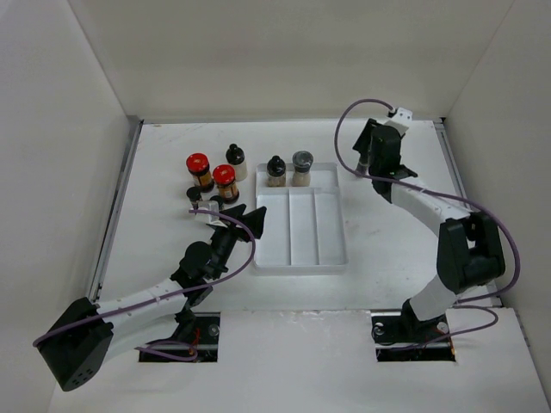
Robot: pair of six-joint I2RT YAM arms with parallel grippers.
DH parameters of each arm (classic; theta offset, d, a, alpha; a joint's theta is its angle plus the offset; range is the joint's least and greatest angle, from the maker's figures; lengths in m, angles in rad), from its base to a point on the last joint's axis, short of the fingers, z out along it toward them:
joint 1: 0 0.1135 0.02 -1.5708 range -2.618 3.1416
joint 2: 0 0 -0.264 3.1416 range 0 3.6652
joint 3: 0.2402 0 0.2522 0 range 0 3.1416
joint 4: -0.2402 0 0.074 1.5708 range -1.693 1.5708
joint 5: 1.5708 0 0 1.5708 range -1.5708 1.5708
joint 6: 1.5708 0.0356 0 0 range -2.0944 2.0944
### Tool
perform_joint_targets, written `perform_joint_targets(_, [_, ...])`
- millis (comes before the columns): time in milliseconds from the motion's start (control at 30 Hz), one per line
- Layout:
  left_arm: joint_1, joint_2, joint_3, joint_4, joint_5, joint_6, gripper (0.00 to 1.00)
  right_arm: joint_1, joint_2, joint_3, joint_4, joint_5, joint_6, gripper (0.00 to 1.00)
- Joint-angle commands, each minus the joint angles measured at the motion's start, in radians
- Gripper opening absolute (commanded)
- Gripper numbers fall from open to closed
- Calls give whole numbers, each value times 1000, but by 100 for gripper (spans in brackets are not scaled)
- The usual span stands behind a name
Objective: Organize the condiment bottles
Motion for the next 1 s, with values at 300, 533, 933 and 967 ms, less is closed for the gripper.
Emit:
perform_joint_targets(300, [-7,9,26,63,14,-12,68,-68,166,94,-109,-18,-86,82])
perform_joint_targets(533, [1,0,21,66,14,-8,68,-73,233,146,-105,-24,-103,68])
perform_joint_targets(933, [15,-10,18,62,17,-12,68,-79,286,207,-154,-19,-115,57])
perform_joint_targets(967, [15,-10,18,62,17,-12,68,-80,287,209,-155,-19,-116,53])
